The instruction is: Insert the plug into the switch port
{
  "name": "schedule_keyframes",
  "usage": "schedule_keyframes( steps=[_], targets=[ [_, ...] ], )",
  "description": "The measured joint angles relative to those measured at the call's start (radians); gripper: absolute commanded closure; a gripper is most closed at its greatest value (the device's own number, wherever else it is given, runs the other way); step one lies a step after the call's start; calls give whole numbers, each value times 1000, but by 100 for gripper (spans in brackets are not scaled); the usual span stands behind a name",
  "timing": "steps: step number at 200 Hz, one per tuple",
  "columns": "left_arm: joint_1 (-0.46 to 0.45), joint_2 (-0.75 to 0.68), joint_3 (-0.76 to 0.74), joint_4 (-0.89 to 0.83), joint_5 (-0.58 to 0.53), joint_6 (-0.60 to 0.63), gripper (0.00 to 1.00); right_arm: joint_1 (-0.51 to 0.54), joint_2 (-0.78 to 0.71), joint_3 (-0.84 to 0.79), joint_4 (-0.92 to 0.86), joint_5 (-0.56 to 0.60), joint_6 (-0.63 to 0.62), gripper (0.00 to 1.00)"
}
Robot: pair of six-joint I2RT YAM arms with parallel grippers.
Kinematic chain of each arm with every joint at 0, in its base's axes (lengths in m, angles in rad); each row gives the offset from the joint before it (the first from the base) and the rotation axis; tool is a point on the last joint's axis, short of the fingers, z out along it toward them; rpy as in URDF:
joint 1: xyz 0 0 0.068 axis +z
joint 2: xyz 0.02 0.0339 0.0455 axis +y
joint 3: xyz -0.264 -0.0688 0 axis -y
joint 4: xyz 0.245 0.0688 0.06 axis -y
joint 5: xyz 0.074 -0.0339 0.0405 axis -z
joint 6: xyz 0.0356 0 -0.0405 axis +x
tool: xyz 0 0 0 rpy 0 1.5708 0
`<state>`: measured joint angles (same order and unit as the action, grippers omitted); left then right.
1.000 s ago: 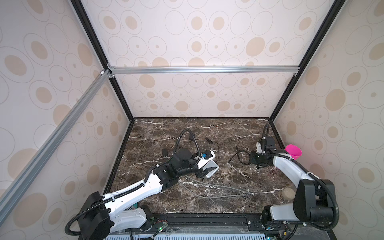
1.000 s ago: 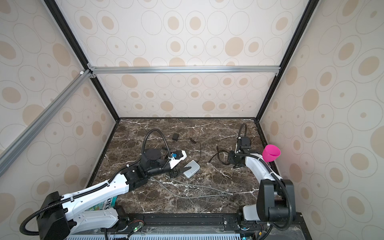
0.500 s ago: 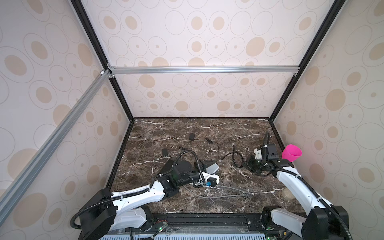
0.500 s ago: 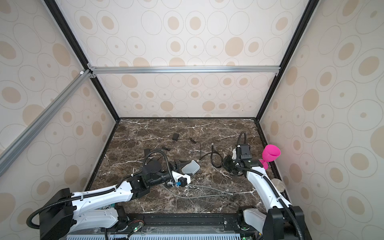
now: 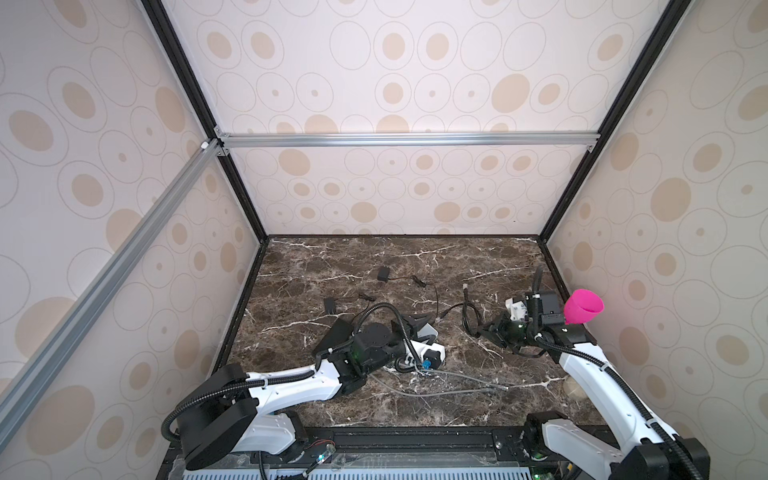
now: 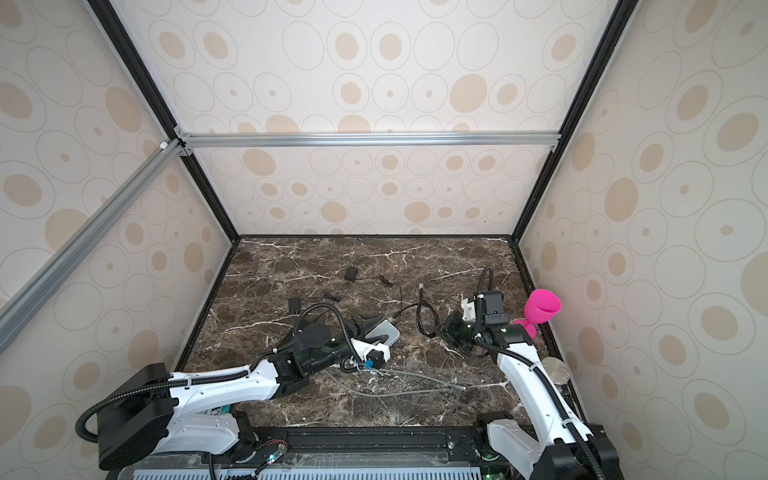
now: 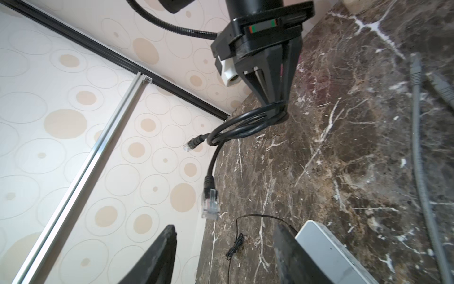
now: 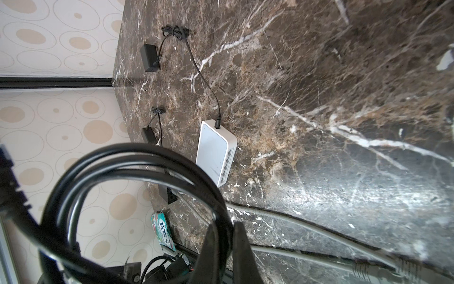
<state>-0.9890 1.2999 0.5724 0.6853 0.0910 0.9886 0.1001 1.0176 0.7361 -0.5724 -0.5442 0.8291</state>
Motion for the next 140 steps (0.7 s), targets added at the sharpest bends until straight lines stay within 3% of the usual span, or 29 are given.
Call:
schedule_keyframes(
  steps=[90, 118, 140],
  targets=[
    [-1, 41, 0, 50, -16, 72, 50, 32, -21, -11, -19, -43, 22, 100],
    [-2, 41, 4, 46, -19, 85, 57, 36, -21, -24, -27, -48, 21, 100],
    [-2, 41, 10, 38, -18, 97, 68, 36, -21, -30, -31, -50, 19, 100]
  ],
)
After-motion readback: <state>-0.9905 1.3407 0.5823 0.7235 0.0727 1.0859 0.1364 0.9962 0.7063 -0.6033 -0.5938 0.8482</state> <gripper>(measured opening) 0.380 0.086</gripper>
